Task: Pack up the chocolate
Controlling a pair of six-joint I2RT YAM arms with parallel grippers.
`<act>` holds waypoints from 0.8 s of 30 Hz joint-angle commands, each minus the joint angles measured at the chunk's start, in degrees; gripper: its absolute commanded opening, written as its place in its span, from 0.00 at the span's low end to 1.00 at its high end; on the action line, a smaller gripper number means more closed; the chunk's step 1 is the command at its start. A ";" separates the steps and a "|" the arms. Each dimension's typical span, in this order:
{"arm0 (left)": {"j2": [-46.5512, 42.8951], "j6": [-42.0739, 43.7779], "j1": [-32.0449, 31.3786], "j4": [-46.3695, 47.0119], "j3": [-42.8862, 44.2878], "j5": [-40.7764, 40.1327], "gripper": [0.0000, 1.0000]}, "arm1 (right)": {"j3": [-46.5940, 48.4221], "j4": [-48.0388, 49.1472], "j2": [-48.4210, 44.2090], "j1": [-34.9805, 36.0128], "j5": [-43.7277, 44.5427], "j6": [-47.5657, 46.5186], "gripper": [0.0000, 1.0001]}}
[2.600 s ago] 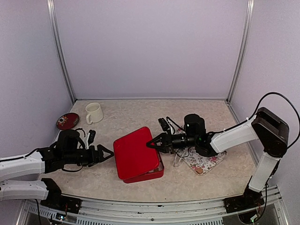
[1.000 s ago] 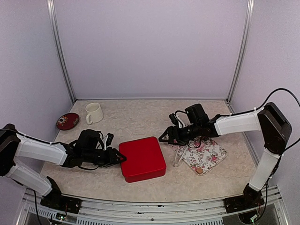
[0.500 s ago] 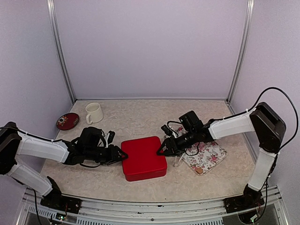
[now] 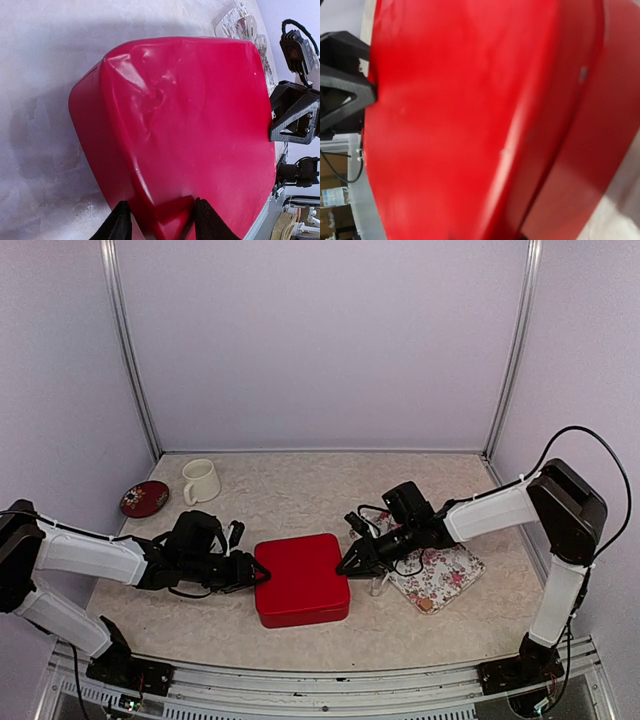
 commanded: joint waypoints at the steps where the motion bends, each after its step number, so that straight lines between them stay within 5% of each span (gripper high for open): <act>1: -0.12 2.65 -0.32 -0.84 2.42 0.35 0.46 | -2.48 2.59 0.61 2.25 -0.12 -1.63 0.25; 14: -3.06 5.18 2.34 -4.34 2.69 -0.26 0.56 | -3.58 1.50 2.33 1.55 4.12 -4.63 0.22; 24: -6.60 12.29 5.06 -14.96 9.11 -6.37 0.68 | 1.60 -4.03 -5.47 0.62 9.30 -7.97 0.58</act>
